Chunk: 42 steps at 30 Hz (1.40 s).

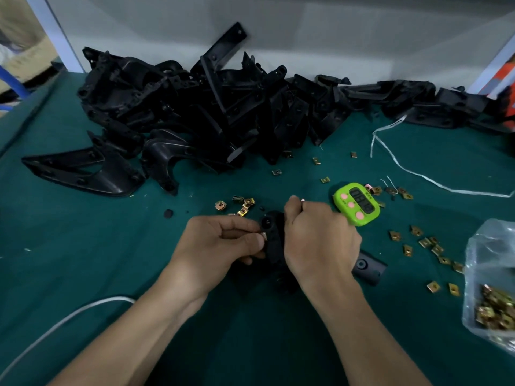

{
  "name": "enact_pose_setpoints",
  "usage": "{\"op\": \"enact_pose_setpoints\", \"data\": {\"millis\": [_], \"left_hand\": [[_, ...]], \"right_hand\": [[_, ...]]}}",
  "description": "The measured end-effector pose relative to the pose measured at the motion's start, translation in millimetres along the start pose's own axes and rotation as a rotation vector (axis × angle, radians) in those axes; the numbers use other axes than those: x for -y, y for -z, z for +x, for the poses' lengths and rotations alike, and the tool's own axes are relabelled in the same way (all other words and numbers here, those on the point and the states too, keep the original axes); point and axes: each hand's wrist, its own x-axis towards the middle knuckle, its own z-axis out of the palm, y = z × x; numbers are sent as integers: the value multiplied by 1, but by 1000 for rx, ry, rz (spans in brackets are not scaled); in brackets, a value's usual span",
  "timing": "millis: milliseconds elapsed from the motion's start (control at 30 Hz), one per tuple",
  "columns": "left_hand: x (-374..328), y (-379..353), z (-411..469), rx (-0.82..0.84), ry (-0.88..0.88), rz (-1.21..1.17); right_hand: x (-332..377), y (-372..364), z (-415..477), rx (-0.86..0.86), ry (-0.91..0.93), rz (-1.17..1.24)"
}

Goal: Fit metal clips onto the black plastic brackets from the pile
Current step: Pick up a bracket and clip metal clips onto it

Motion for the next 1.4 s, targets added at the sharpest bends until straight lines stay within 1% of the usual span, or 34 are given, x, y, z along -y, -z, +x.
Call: {"op": "enact_pose_setpoints", "data": {"millis": [167, 267, 400, 467, 533, 600, 667, 733, 767, 800, 867, 933, 1000, 1100, 1200, 1267, 1400], "left_hand": [[-5, 4, -3, 77, 2, 39], [-5, 2, -5, 125, -5, 41], [-3, 3, -9, 157, -20, 48], [-2, 3, -12, 168, -51, 74], [1, 0, -13, 150, -97, 111], [2, -2, -13, 102, -128, 102], [1, 0, -10, 29, -114, 30], [-2, 7, -6, -55, -89, -75], [-4, 13, -3, -98, -78, -126], [-5, 20, 0, -134, -72, -171], [-7, 32, 7, -171, -77, -226], [-7, 37, 13, -186, -84, -230], [-2, 35, 19, -226, -105, -150], [7, 34, 23, -309, -190, 190], [10, 31, 18, -308, -215, 507], [8, 29, 14, -311, -230, 587], [7, 28, 12, -280, -247, 582]], "right_hand": [[5, 0, -2, 19, 5, 6], [9, 1, -7, 0, 49, -10], [10, 4, -11, -22, 78, -56], [12, 6, -12, 1, 78, -64], [13, 6, -14, 53, 85, -37], [11, 9, -11, 79, 98, 42], [1, 16, -3, -4, 91, 78], [-16, 24, 8, -117, 60, 9], [-26, 28, 14, -125, 43, -16], [-36, 31, 19, -93, 39, -14], [-47, 35, 24, 43, 85, 43], [-48, 35, 25, 179, 142, 98], [-45, 33, 24, 246, 184, 115], [-43, 30, 21, 293, 220, 171], [-42, 29, 19, 327, 251, 240], [-40, 28, 17, 283, 260, 248], [-37, 25, 14, 147, 267, 231]]}}
